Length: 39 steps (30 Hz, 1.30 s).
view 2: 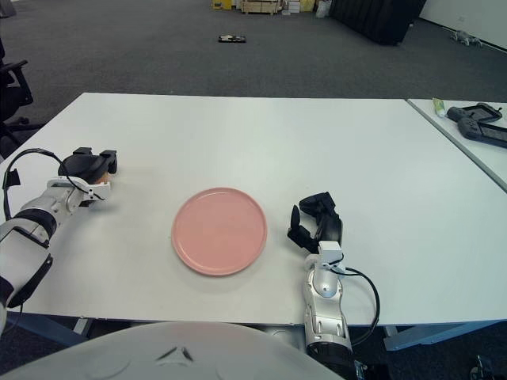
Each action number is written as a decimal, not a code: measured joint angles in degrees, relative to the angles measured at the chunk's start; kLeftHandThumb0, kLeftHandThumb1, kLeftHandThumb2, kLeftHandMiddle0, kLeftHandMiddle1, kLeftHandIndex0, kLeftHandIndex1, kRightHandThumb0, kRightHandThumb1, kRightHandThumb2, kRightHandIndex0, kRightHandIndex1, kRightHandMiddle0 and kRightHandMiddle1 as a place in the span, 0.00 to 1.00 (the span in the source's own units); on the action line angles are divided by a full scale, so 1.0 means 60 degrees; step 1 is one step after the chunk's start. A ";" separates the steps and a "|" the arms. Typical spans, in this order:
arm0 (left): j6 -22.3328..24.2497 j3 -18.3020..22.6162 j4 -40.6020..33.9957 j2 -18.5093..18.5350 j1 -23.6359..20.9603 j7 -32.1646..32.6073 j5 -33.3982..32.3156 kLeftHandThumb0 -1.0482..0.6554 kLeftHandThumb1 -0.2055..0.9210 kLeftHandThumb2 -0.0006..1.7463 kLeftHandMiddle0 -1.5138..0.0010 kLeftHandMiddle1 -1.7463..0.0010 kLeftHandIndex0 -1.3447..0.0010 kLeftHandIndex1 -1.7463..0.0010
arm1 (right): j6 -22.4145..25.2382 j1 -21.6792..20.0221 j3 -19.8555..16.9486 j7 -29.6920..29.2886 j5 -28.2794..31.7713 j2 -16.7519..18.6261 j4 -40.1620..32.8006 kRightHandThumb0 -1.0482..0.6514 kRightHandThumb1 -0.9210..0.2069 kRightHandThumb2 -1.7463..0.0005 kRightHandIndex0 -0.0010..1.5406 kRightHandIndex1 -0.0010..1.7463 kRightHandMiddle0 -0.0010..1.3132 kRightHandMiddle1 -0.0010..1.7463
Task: Put the apple into the plate.
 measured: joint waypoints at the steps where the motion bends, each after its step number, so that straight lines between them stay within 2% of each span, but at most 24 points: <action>1: 0.0004 0.0019 0.0001 -0.0007 0.0001 -0.0005 -0.0017 0.62 0.15 0.92 0.36 0.18 0.49 0.00 | 0.0000 0.0000 -0.0006 0.0021 0.0008 -0.0001 0.0000 0.38 0.34 0.40 0.40 0.78 0.33 1.00; 17: -0.0070 0.0136 -0.0030 -0.0008 0.0049 0.0040 -0.0093 0.62 0.17 0.91 0.37 0.17 0.51 0.00 | 0.0004 -0.0002 -0.0062 0.0009 -0.0057 -0.0001 0.0000 0.37 0.35 0.39 0.40 0.79 0.34 1.00; 27: -0.0093 -0.0161 -0.0221 0.0033 0.0057 0.0377 0.0295 0.62 0.24 0.88 0.42 0.12 0.56 0.00 | 0.0035 -0.0014 -0.0097 0.0022 -0.0035 -0.0001 0.0000 0.37 0.34 0.40 0.39 0.79 0.34 1.00; 39: -0.0354 -0.0210 -0.0535 0.0106 0.0124 0.1005 0.0522 0.61 0.25 0.88 0.44 0.09 0.58 0.00 | 0.0066 -0.0024 -0.0096 0.0023 -0.0038 0.0000 -0.0001 0.38 0.33 0.41 0.38 0.79 0.33 1.00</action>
